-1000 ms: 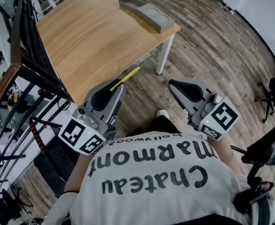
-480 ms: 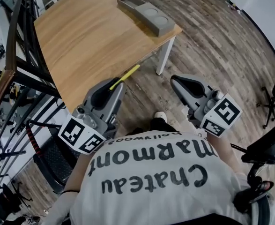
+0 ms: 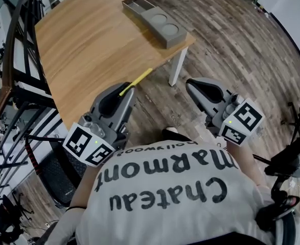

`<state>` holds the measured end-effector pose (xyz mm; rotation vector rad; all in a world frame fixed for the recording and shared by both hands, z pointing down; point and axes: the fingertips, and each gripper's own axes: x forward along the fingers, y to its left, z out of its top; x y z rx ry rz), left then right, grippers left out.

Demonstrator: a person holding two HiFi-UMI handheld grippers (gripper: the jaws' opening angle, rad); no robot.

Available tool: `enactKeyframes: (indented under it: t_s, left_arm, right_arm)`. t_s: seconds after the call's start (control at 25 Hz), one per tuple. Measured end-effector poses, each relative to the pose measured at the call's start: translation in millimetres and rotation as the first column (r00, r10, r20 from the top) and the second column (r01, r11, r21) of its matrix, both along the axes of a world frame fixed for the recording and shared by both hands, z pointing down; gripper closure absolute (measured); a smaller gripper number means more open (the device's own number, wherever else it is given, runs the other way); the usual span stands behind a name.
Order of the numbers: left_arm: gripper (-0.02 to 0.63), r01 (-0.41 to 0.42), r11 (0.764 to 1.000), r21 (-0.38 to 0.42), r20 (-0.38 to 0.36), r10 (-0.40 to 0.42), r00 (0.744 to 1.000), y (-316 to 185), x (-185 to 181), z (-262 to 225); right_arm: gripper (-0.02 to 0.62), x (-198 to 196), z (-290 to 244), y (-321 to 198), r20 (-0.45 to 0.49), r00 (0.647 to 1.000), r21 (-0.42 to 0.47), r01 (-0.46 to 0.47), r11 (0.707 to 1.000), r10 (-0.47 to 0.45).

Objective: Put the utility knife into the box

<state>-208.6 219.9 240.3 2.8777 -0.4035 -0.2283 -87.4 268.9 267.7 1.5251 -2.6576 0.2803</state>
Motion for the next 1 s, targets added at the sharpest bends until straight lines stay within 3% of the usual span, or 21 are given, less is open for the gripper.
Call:
enactKeyframes:
  t_s: [0.24,0.56,1.0]
  left_arm:
    - [0.557,0.035,0.998,0.056,0.009,-0.035,0.999,-13.6,38.4,-11.1]
    - [0.557,0.053,0.998,0.023,-0.033,-0.052,0.998,-16.9,80.9,-7.3]
    - [0.557,0.082,0.996,0.038,-0.003,-0.082,0.997,-39.7,113.0,3.7]
  right_arm:
    - [0.584,36.3,-7.6,-20.9,-0.006,0.999,0.023,0.051,0.998,-0.051]
    - [0.584,86.0,-3.4,-31.6,-0.026,0.996,0.04,0.082,0.996,-0.081]
    - [0.584,119.0,8.4,-47.8,-0.016,0.996,0.039,0.086,0.996,-0.086]
